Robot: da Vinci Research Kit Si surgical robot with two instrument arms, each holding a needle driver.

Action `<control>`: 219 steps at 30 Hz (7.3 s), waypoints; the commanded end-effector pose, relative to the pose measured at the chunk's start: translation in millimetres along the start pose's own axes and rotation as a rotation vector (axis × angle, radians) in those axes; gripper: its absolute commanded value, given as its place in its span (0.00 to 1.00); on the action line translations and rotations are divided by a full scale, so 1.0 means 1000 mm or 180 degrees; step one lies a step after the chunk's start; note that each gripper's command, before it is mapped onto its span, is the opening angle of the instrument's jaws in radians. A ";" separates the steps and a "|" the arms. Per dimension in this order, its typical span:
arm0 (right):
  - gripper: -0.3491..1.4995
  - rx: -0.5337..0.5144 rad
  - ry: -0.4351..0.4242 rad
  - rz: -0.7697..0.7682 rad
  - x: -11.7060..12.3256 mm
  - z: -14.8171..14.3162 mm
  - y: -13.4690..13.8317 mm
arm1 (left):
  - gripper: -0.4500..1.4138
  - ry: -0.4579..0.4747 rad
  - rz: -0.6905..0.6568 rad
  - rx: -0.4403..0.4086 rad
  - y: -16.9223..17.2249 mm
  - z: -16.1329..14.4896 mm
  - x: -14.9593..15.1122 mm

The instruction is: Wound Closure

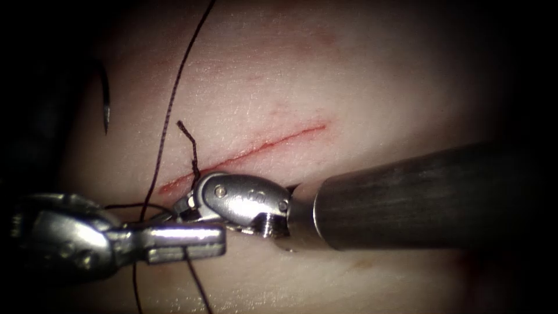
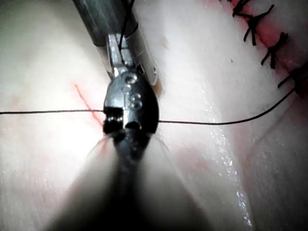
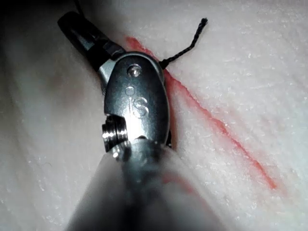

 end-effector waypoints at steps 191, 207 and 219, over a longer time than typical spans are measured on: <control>0.04 0.0371 0.0543 0.0495 0.0042 -0.0021 -0.0078 | 0.00 -0.1524 0.0670 0.0852 -0.0041 -0.0025 -0.0197; 0.01 0.0161 0.0696 0.0598 0.0052 -0.0067 -0.0071 | 0.00 -0.1239 0.0593 0.0888 -0.0018 0.0023 -0.0135; 0.06 -0.0553 0.0918 0.0725 0.0053 -0.0067 -0.0073 | 0.00 -0.1232 0.0581 0.0897 -0.0024 0.0027 -0.0150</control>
